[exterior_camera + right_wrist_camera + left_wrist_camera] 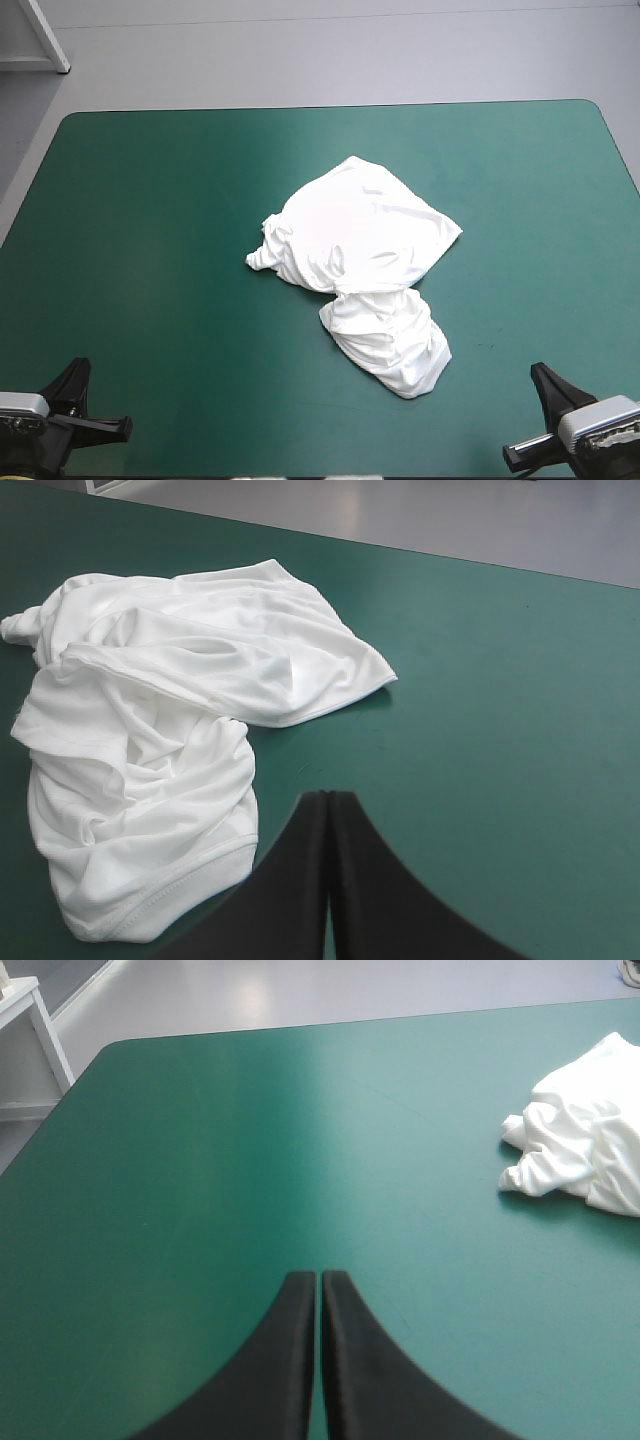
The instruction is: Fold the cloth
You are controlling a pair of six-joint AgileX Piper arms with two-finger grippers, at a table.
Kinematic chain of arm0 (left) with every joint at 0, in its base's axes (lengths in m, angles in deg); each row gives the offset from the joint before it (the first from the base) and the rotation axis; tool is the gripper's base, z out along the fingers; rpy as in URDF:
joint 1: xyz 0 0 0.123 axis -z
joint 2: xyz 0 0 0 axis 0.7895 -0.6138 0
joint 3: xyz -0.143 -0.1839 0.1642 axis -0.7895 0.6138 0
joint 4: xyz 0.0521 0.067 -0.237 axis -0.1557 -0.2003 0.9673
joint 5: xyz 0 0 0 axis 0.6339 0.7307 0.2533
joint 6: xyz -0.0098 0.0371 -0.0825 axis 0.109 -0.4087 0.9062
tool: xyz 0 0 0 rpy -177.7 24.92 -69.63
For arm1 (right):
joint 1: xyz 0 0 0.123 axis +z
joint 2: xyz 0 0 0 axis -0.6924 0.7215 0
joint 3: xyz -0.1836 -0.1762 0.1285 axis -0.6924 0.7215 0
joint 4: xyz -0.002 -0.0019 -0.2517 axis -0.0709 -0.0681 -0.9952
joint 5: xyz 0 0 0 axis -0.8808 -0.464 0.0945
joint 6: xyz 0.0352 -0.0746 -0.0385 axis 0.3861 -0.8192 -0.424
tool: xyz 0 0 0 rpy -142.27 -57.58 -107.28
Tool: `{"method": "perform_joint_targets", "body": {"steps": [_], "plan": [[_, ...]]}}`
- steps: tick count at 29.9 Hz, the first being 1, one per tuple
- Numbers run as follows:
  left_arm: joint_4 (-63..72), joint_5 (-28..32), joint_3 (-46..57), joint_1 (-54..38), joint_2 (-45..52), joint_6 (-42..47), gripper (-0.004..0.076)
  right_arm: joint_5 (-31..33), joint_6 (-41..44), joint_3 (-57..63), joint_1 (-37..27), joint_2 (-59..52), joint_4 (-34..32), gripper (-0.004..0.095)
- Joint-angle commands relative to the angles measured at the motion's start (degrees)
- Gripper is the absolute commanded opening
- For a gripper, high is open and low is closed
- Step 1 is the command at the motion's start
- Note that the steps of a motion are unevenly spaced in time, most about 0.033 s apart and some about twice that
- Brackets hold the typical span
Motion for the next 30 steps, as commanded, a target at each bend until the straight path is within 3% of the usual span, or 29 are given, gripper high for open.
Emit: {"method": "perform_joint_targets", "body": {"steps": [1, 11, 20, 25, 30], "plan": [[0.42, 4.48, -1.43, -0.06, -0.11, 0.47, 0.0019, -4.49, -0.13, -1.14, 0.05, -0.57, 0.71, -0.0014], [9.44, 4.48, -5.19, 0.19, -8.41, -1.8, 0.0048, -5.34, -0.39, -1.14, 0.05, -0.57, 0.3, -0.0014], [18.12, 7.0, -9.4, 0.19, -23.25, -3.9, 0.0391, -5.45, -0.39, -1.14, 0.05, -0.57, 0.3, -0.0013], [21.65, 5.2, -13.41, 0.19, -33.2, -3.9, 0.0399, -6.17, -0.39, -1.14, 0.05, -0.57, 0.3, -0.0011], [28.42, 1.13, -21.13, 0.19, -45.53, -12.43, 0.0399, -7.4, -0.39, -1.14, 0.05, -0.57, 0.3, 0.0044]]}}
